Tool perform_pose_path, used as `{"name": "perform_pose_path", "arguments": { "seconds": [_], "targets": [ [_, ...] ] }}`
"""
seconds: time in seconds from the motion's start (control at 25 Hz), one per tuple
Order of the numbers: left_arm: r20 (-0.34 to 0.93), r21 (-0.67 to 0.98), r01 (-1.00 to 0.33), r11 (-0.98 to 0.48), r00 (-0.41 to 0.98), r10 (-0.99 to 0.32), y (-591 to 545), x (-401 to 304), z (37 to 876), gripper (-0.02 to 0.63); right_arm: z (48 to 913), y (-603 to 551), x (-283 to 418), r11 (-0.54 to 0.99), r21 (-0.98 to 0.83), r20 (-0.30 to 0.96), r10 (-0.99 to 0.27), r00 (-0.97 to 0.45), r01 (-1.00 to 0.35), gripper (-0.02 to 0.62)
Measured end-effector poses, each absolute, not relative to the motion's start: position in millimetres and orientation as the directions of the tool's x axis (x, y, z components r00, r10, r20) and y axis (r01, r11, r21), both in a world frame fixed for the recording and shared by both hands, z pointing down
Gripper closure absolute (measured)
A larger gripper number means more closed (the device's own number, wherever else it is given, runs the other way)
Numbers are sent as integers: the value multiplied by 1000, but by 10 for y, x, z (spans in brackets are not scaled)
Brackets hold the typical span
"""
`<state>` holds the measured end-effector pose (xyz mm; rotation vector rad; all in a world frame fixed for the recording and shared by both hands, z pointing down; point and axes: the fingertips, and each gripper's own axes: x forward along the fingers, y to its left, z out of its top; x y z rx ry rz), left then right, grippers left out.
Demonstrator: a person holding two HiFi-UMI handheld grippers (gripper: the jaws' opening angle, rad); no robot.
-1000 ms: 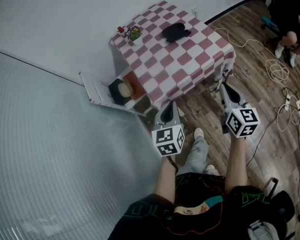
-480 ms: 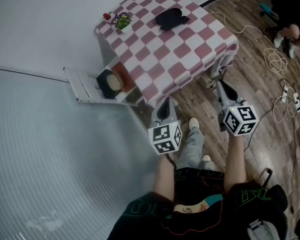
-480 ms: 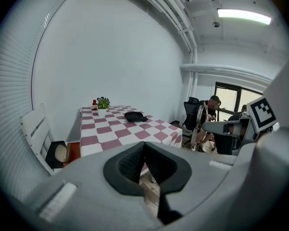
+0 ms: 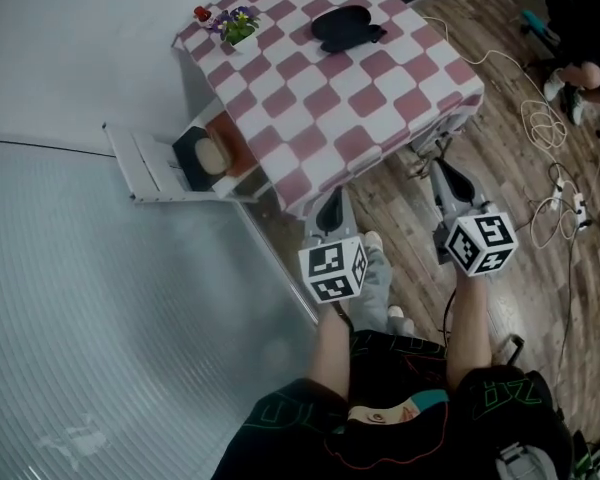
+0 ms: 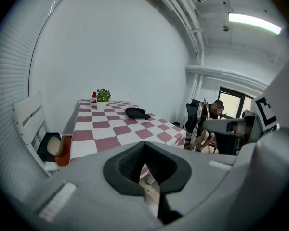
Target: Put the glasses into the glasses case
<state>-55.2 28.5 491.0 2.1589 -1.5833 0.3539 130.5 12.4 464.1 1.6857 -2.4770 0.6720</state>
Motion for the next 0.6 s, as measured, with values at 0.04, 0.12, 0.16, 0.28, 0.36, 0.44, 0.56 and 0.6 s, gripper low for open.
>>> {"name": "perform_pose_path", "arguments": {
  "seconds": [0.04,0.12,0.16,0.28,0.36,0.44,0.56,0.6],
  "targets": [
    [450,200,-948,-246,312,-837,246,-556,4921,597,4635,83,1288,308,-311,298,-867,-400,-899,584],
    [449,211,-946,-244,316,-836,186,-559,4939,597,4640,16,1266,313,-307,306,-862,-405,-899,584],
    [447,219,-945,-244,320,-835,158,-565,4941,597,4643,-16,1250,317,-305,310,-859,-408,-898,584],
    [436,240,-941,-239,324,-840,64,-610,4921,597,4632,-123,1189,332,-299,315,-850,-421,-895,584],
    [432,241,-944,-227,314,-846,-4,-661,4910,597,4609,-199,1146,342,-294,315,-847,-429,-892,583],
    [428,240,-947,-214,301,-852,-80,-716,4903,597,4581,-285,1096,354,-292,309,-844,-438,-889,583],
    [428,235,-950,-206,291,-855,-179,-764,4899,597,4560,-393,1018,359,-302,301,-843,-446,-883,584],
    [428,234,-950,-207,292,-856,-207,-766,4892,597,4551,-421,995,361,-304,300,-842,-448,-882,584]
  ]
}}
